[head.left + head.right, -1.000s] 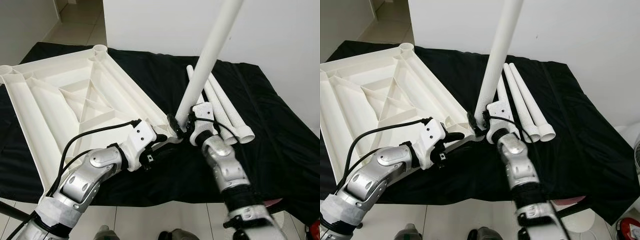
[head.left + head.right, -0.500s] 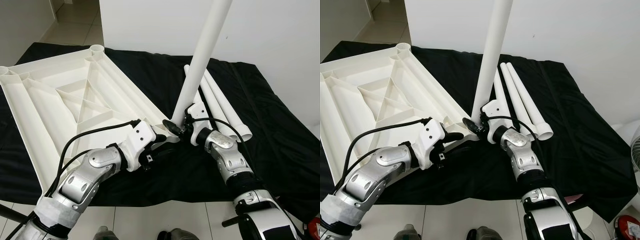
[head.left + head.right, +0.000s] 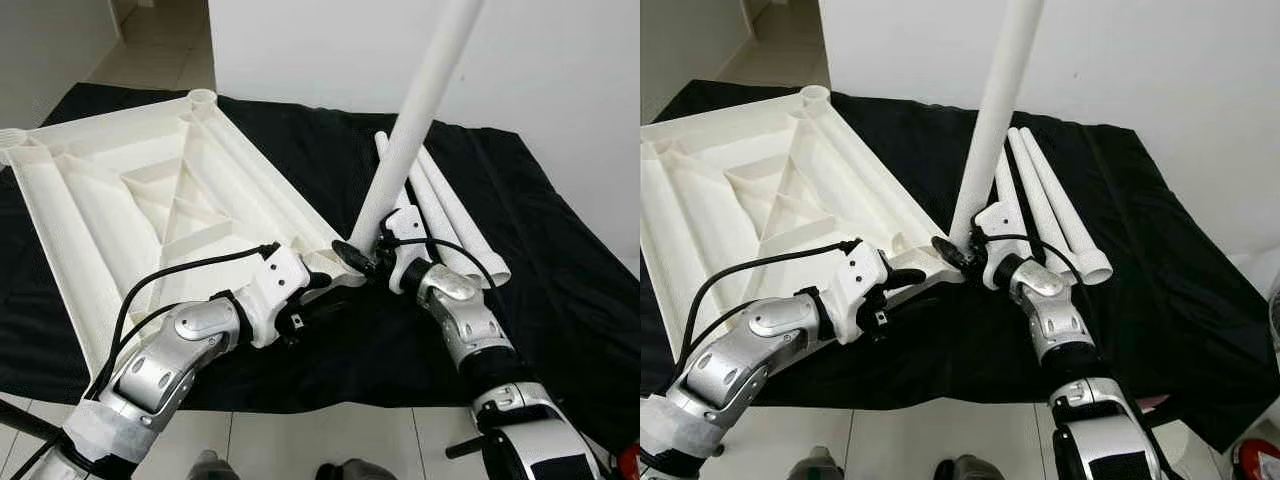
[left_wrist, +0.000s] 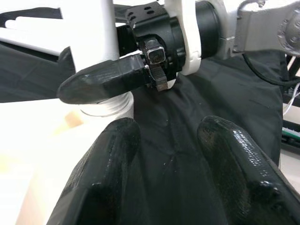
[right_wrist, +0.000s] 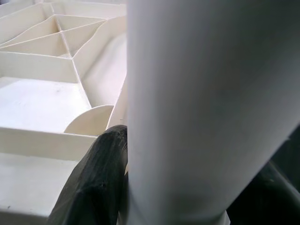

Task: Building children table

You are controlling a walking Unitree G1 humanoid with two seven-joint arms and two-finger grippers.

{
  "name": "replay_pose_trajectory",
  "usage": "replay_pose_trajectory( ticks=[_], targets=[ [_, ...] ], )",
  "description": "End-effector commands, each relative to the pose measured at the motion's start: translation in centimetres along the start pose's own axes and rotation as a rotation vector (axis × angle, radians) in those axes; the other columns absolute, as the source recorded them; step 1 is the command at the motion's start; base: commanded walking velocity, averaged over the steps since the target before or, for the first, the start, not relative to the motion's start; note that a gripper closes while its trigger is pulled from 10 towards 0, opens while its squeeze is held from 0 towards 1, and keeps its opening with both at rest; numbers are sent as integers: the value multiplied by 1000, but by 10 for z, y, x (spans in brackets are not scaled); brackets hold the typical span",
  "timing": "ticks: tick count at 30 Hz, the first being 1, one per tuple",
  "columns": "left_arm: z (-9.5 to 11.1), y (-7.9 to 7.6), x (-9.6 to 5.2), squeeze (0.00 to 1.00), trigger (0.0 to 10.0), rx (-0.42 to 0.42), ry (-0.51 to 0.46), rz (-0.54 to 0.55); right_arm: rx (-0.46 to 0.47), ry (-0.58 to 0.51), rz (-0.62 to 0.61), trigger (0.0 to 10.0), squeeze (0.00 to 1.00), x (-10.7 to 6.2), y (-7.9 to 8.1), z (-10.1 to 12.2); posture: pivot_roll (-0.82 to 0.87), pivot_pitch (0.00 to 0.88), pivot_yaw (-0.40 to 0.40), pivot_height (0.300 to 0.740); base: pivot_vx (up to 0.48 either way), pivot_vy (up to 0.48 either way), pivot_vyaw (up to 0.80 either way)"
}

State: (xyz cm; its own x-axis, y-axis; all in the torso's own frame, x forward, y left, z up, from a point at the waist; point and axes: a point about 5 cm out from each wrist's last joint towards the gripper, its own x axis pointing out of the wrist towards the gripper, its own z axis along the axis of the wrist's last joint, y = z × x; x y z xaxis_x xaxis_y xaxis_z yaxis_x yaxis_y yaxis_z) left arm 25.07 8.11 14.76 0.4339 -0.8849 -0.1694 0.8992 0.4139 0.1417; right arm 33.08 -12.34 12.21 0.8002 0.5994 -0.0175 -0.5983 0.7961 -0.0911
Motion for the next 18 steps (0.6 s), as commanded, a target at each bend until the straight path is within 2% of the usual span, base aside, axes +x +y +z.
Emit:
replay_pose_trajectory(
  ticks=[1,3,5,7,8,11,12,14,17,18],
  targets=[
    [-1,-3,1,0,10000,-2,6,-63,43,52,-163,10000,0,-11,-10,-11,128,0,-108,740,0,0,0],
    [-1,-3,2,0,10000,1,6,-61,53,51,-198,10000,0,-12,-10,-12,126,0,-109,740,0,0,0],
    [0,1,3,0,10000,17,-7,-38,80,48,-324,10000,0,-16,-9,-12,121,0,-108,740,0,0,0],
    [2,4,5,0,10000,29,-17,-22,79,44,-399,10000,0,-18,-7,-11,121,0,-108,740,0,0,0],
    [2,4,5,0,10000,29,-17,-22,79,44,-399,10000,0,-18,-7,-11,121,0,-108,740,0,0,0],
    [3,8,7,0,10000,35,-29,9,86,33,-482,10000,0,-17,3,-10,115,0,-111,740,0,0,0],
    [3,8,7,0,10000,35,-29,9,86,33,-482,10000,0,-17,3,-10,115,0,-111,740,0,0,0],
    [4,11,9,0,10000,34,-39,38,127,4,-508,10000,0,-9,20,-4,114,0,-113,740,0,0,0],
    [5,12,9,0,10000,33,-41,46,135,-7,-510,10000,0,-6,25,-2,113,0,-112,740,0,0,0],
    [5,12,10,0,10000,31,-44,49,140,-21,-468,10000,0,-1,34,1,112,0,-113,740,0,0,0]
  ],
)
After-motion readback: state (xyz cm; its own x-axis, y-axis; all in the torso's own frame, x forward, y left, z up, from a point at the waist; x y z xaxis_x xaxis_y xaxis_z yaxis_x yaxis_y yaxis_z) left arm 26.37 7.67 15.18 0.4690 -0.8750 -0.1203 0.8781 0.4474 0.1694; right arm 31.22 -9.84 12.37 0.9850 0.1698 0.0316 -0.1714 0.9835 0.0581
